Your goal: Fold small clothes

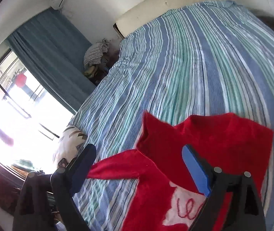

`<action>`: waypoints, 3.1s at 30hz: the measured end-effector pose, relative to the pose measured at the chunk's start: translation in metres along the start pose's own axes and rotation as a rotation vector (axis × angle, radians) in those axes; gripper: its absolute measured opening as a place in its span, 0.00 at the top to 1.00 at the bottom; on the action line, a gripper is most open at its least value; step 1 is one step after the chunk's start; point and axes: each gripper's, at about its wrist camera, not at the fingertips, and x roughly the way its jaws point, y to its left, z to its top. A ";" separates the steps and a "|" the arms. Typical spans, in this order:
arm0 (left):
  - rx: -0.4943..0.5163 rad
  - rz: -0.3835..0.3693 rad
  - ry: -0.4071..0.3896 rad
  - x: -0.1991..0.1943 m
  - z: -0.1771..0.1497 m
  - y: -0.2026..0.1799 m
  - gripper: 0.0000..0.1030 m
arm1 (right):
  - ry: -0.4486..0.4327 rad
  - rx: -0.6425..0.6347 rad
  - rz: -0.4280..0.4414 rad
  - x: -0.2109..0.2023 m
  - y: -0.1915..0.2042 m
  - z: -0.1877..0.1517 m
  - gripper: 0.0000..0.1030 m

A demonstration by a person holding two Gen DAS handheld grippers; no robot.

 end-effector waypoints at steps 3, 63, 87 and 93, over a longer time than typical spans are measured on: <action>-0.012 -0.010 -0.001 -0.001 0.000 0.003 0.04 | 0.000 0.024 -0.029 0.003 -0.017 -0.005 0.13; 0.097 -0.168 -0.102 0.133 0.107 0.002 0.00 | 0.049 0.464 -0.925 -0.146 -0.190 -0.309 0.12; 0.098 -0.168 -0.102 0.133 0.107 0.001 0.00 | 0.075 0.501 -0.985 -0.135 -0.197 -0.305 0.10; 0.098 -0.168 -0.102 0.133 0.107 0.001 0.00 | 0.069 0.503 -0.971 -0.137 -0.197 -0.305 0.10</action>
